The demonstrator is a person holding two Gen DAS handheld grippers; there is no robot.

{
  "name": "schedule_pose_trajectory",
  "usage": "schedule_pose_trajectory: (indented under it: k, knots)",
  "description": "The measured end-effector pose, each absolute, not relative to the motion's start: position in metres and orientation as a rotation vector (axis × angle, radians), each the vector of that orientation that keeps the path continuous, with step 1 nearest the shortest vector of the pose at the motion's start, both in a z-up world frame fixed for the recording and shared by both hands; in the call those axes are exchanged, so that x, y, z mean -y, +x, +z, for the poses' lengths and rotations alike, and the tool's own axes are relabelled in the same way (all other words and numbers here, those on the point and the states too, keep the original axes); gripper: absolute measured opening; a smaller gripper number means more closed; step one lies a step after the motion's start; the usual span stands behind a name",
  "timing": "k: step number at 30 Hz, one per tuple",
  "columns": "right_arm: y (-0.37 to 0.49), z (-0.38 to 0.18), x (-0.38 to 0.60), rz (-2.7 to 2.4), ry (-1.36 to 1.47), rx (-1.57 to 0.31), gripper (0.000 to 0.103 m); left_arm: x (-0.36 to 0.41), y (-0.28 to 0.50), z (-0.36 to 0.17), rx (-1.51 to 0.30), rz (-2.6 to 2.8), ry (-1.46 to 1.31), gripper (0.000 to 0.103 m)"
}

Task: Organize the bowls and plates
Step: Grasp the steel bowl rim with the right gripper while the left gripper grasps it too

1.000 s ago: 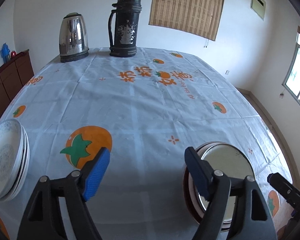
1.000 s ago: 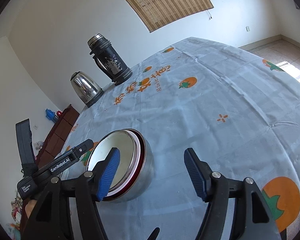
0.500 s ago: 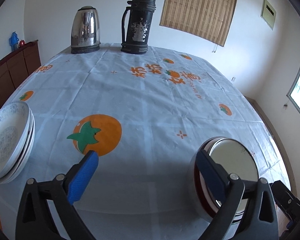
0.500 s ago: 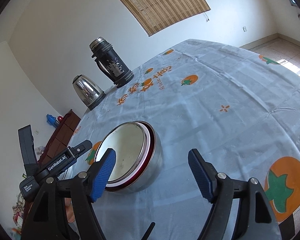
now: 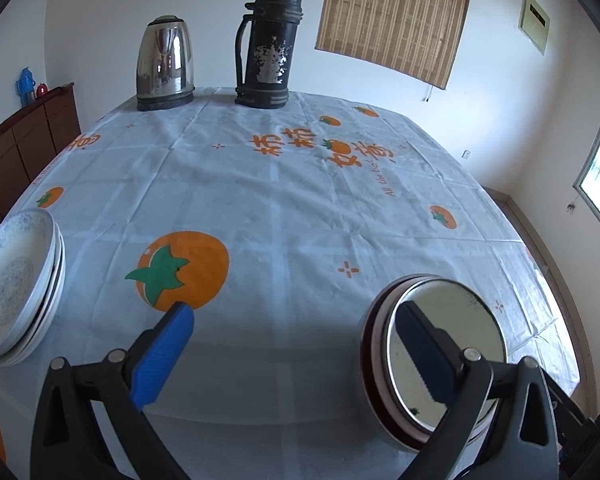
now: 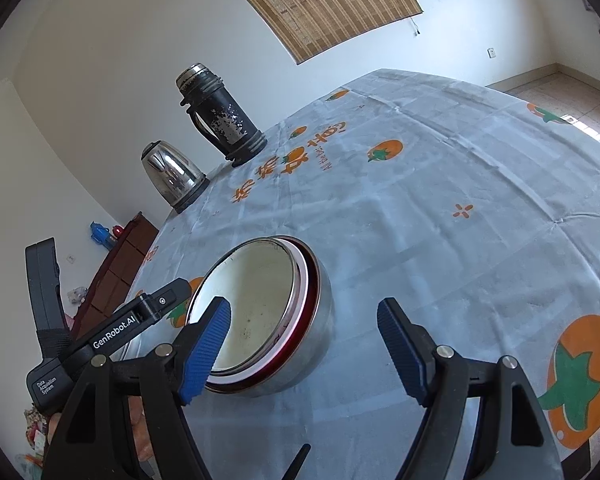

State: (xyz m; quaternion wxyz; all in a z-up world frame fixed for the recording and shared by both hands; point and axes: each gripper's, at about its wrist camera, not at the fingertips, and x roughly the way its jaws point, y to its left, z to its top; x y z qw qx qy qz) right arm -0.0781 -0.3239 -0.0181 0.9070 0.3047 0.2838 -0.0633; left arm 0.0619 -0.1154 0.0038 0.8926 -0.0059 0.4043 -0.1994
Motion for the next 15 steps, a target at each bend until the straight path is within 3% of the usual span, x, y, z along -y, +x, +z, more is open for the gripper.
schedule_pose_trajectory:
  k: [15]
  knots:
    - [-0.071, -0.016, 0.321, -0.152, 0.610, -0.587, 0.078, 0.134, 0.058, -0.014, -0.885, -0.367, 0.101, 0.103]
